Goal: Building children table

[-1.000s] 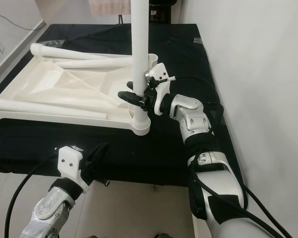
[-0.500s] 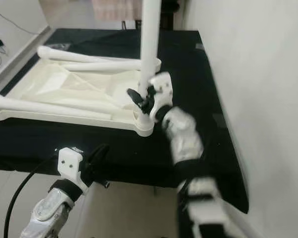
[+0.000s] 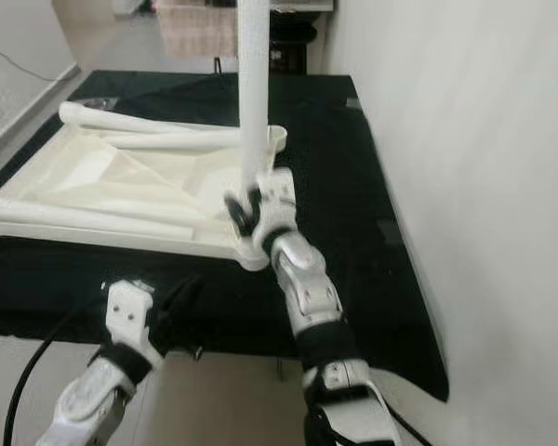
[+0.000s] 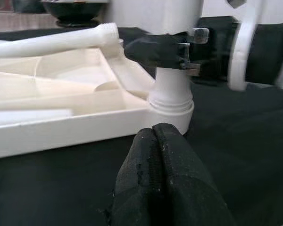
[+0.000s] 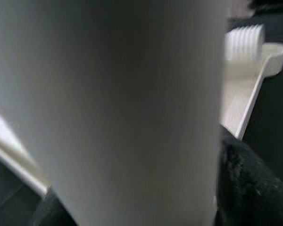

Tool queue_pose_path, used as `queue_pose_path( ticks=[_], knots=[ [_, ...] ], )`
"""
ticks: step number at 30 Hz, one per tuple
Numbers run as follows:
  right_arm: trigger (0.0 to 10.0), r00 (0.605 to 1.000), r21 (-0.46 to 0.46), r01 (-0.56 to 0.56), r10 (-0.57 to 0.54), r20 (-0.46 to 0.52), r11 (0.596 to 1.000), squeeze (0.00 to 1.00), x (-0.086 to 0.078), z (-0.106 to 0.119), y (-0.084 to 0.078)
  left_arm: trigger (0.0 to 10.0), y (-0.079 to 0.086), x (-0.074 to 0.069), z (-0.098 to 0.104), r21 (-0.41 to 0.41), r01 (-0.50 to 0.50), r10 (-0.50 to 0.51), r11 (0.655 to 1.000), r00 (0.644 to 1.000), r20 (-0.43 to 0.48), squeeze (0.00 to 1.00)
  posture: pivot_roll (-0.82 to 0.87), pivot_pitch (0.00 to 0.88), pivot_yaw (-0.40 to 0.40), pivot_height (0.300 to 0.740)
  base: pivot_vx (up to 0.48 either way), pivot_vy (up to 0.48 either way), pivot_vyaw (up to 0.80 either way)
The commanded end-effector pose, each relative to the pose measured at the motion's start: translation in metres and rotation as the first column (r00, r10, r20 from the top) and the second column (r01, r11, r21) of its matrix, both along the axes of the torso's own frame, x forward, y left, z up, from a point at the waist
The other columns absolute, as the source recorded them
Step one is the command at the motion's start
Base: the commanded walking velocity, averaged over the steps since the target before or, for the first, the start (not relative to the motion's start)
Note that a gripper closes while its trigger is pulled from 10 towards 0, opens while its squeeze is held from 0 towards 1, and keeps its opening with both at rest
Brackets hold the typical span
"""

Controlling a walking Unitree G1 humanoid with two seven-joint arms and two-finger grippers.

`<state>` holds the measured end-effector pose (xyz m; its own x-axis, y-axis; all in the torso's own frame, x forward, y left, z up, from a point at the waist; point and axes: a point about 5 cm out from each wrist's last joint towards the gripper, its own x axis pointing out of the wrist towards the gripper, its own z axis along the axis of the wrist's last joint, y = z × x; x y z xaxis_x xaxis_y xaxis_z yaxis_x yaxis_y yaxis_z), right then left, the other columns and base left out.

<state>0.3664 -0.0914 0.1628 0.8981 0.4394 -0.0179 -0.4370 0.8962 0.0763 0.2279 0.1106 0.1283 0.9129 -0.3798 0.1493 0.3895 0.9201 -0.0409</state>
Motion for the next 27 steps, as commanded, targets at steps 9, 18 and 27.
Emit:
queue_pose_path(
  ticks=[9, 18, 27],
  knots=[
    [10.0, 0.916, -0.010, -0.400, 0.400, 0.019, 0.917, 0.00, 0.014, 0.027, -0.012, 10.0, -0.001, 0.000, -0.004, 0.002, -0.001, 0.001, 1.000, 1.000, -0.012, 0.00, 0.12, 0.110, -0.017, 0.740, 0.000, 0.000, 0.00],
    [4.6, 0.808, -0.063, -0.584, 0.587, 0.047, 0.809, 0.00, 0.013, 0.044, -0.014, 10.0, -0.002, -0.001, -0.003, 0.003, -0.005, 0.005, 1.000, 1.000, -0.009, 0.00, 0.13, 0.121, -0.024, 0.740, 0.000, 0.000, 0.00],
    [0.0, 0.824, -0.014, -0.562, 0.562, 0.075, 0.827, 0.00, 0.016, 0.044, -0.022, 10.0, -0.002, -0.002, -0.003, 0.001, -0.003, 0.003, 1.000, 1.000, -0.010, 0.00, 0.13, 0.125, -0.020, 0.740, 0.000, 0.000, 0.00]
  ],
)
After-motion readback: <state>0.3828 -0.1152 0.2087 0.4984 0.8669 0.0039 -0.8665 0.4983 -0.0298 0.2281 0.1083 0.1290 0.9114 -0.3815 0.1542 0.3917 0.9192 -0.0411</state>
